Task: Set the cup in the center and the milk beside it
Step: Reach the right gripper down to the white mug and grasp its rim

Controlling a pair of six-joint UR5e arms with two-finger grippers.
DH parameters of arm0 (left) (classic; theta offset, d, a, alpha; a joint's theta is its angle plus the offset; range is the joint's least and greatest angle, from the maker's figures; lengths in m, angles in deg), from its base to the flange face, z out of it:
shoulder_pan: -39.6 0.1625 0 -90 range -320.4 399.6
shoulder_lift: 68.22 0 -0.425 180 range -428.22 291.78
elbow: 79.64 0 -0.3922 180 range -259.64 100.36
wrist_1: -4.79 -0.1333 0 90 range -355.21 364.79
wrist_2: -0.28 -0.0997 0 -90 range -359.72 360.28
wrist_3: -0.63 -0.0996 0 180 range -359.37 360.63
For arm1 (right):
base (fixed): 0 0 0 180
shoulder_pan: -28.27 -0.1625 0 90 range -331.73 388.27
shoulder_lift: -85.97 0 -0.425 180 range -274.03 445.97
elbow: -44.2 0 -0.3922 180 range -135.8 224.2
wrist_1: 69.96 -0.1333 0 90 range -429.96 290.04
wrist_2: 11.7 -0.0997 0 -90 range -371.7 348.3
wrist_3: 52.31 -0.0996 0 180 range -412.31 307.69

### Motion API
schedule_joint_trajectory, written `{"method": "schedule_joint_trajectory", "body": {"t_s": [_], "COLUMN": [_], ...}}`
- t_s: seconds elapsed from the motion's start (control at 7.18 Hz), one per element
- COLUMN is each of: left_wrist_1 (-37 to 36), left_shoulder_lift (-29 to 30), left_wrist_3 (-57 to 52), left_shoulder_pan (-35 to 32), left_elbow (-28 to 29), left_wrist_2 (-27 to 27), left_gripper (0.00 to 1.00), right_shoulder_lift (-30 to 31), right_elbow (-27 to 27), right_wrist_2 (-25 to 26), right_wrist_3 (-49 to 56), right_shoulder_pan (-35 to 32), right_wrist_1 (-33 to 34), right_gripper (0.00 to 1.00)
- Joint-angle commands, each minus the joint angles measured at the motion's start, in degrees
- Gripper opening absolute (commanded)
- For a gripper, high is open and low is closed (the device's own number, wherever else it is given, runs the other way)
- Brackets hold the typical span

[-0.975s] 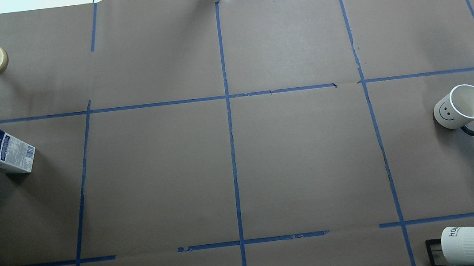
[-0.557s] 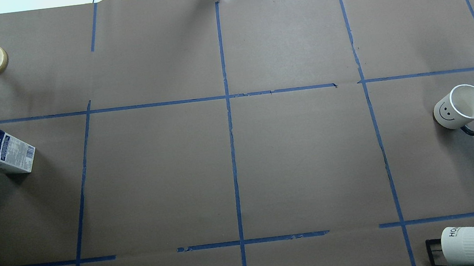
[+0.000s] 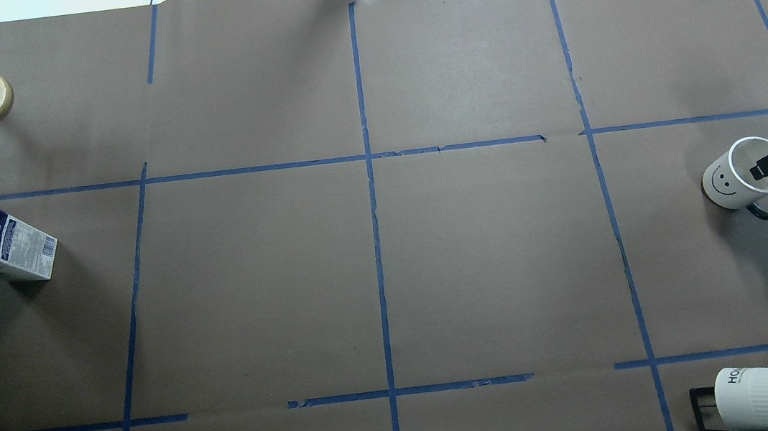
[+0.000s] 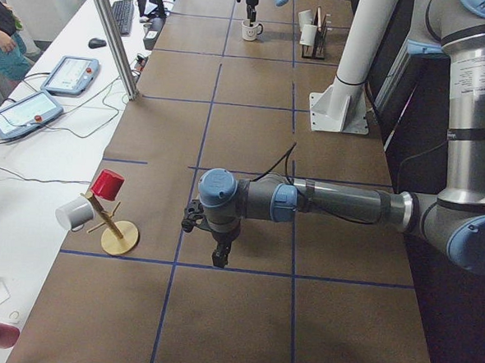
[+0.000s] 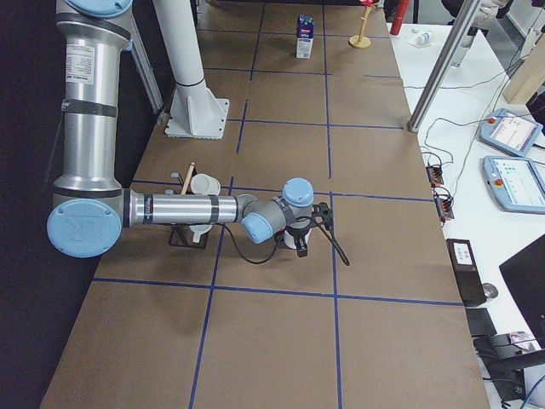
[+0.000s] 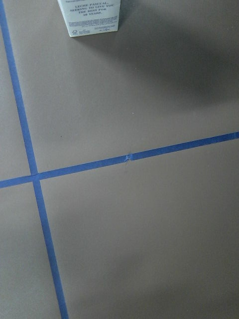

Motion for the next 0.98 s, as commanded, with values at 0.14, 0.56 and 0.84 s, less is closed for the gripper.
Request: {"method": "schedule_joint_trajectory", "body": {"t_s": [0.14,0.56,0.84], "left_wrist_1": [0.00,0.00,0.00], "left_shoulder_lift": [0.08,0.08,0.08], "left_wrist_3": [-0.09,0.00,0.00], "left_shoulder_pan": [0.00,0.00,0.00], "left_elbow": [0.01,-0.07,-0.07], "left_wrist_2": [0.00,0.09,0.18], "left_gripper": [1.00,1.00,1.00], "right_shoulder_lift": [-0.32,-3.46,-13.53], "right_elbow": [-1.02,0.91,2.23], "right_wrist_2": [-0.16,-2.52,-2.97], "right_wrist_3": [-0.04,-1.70,-4.95], "right_shoulder_pan": [0.15,0.15,0.59], "right_wrist_1": [0.00,2.70,14.79], "right_gripper": [0.02,0.00,0.00]}}
